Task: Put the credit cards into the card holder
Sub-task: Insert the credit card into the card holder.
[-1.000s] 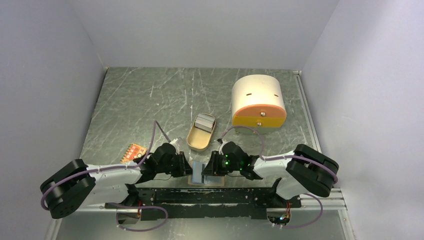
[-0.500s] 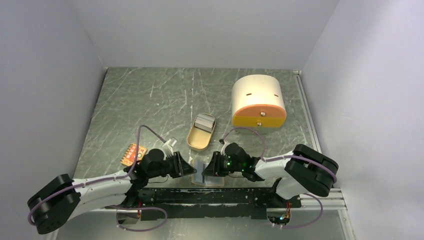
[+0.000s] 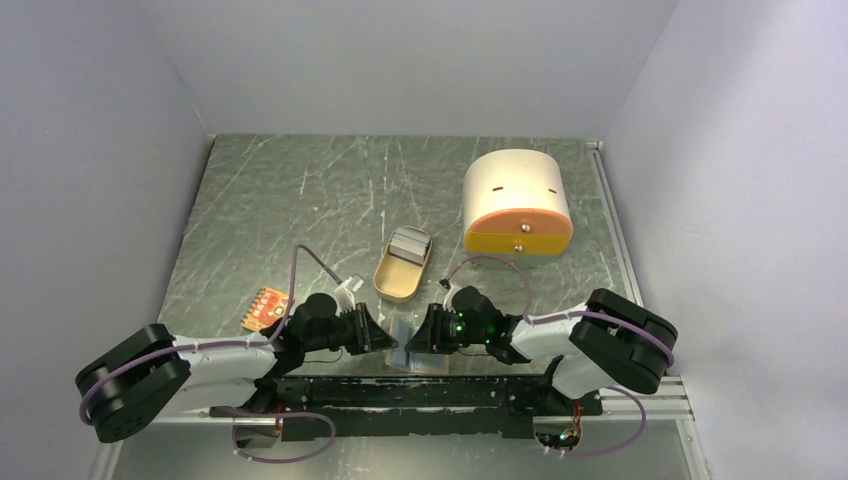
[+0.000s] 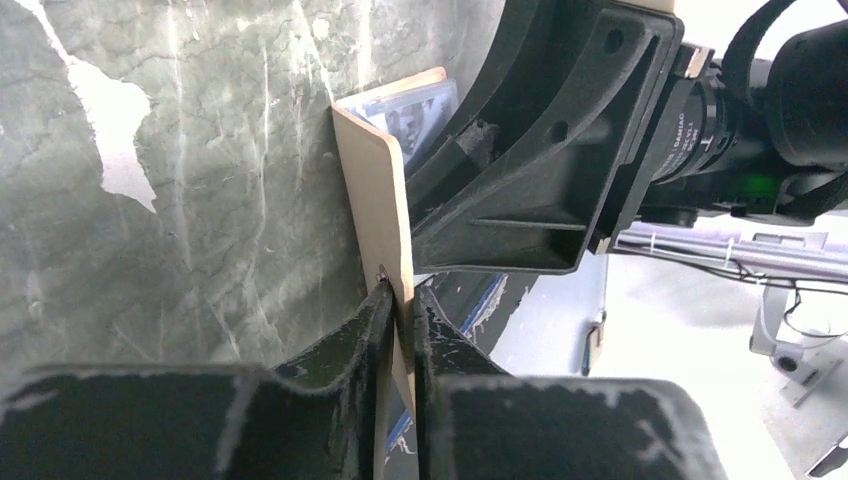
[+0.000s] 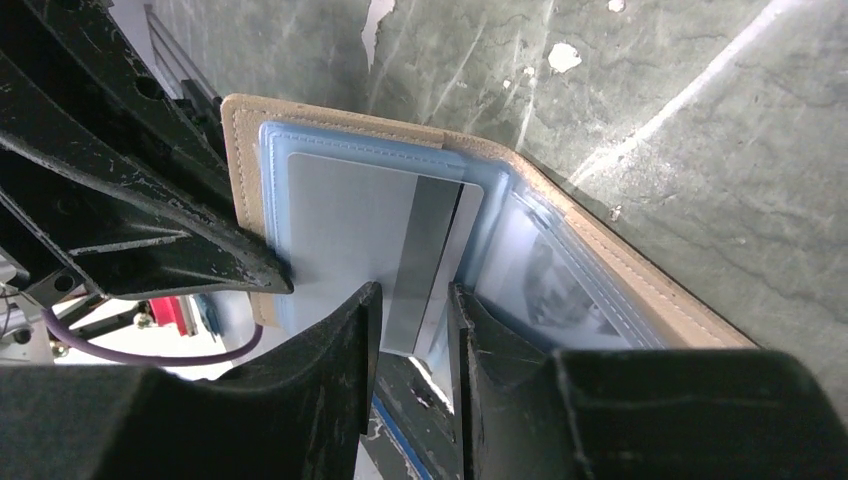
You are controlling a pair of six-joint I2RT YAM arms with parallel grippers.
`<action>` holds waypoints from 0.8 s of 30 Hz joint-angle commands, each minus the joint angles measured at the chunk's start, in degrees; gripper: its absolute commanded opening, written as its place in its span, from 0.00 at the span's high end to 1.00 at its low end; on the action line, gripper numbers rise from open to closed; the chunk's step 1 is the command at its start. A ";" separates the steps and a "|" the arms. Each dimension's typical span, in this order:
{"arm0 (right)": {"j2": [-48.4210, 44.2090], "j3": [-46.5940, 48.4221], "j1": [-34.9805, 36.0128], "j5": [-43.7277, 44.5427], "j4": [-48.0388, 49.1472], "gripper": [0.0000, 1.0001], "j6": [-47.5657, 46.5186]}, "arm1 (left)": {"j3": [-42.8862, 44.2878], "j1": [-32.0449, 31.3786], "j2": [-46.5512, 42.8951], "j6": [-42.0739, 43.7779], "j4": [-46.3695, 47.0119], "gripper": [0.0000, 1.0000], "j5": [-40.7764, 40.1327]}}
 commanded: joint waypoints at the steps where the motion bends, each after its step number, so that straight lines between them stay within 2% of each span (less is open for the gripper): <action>1: -0.19 -2.14 -0.41 0.13 -2.52 0.66 -0.64 | 0.60 -0.40 -0.24 1.04 8.61 0.88 3.25; 4: -0.20 -2.04 -0.89 -0.54 -2.00 0.66 -0.92 | -0.75 -0.39 -1.92 1.13 11.38 0.90 3.62; 7: -0.94 0.09 -1.14 -0.06 -4.44 0.65 -2.77 | -0.91 -0.39 -3.70 0.85 8.57 0.84 2.43; 11: -1.91 2.89 -1.17 0.72 -7.86 0.63 -4.78 | -1.71 -0.41 -5.85 0.59 8.06 0.91 1.91; 13: -2.53 3.34 -1.17 1.22 -8.50 0.62 -5.15 | -0.77 -0.41 -6.72 1.12 5.16 0.91 1.72; 17: -2.79 6.32 -1.40 2.25 -14.53 0.62 -8.63 | 2.73 -0.57 -8.52 2.29 -6.42 0.91 -1.00; 20: -3.98 8.94 -1.55 6.15 -21.25 0.64 -12.03 | 3.76 -0.70 -9.23 3.25 -8.31 0.91 -1.18; 24: -5.73 8.29 -1.65 8.44 -22.71 0.66 -12.69 | 5.96 -0.87 -8.71 4.10 -10.24 0.91 -0.30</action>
